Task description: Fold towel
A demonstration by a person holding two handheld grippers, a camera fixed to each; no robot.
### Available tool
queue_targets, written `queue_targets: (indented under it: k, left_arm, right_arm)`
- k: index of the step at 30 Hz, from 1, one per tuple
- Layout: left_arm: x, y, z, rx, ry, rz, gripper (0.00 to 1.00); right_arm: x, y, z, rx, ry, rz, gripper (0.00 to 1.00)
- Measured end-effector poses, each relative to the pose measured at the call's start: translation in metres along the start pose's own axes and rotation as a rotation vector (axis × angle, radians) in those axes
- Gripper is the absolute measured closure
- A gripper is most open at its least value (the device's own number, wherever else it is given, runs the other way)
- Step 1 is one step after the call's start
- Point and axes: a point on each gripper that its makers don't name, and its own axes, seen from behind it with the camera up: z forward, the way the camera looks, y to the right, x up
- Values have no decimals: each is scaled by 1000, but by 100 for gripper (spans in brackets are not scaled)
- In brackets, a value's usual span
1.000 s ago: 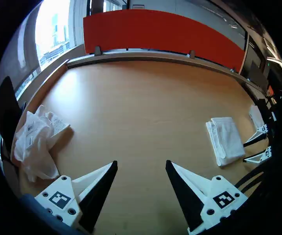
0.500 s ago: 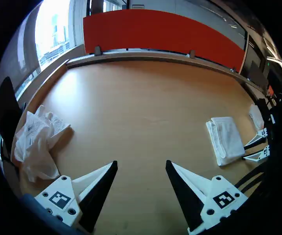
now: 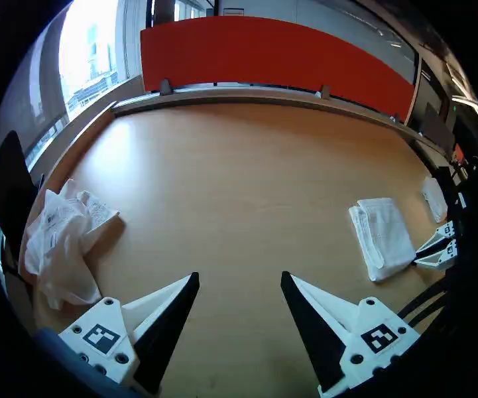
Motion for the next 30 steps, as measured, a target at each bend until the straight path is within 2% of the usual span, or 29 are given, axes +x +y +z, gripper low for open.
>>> queue_targets:
  k: [9,12,21,30]
  left_arm:
    - [0,1,1,-2,1,-2,9]
    - [-1,1,1,-3,1,-2,9]
    - [1,3,0,-8,8,-12,9]
    - [10,6,-2,-13,26,-2,9]
  right_arm:
    - [8,4,-7,-14,21,-20,95]
    - [20,6,-11,-22,44,-22,95]
    - [81,11,-35,-34,151,-45,95]
    - [147,17,-66,-50,243,-98,95]
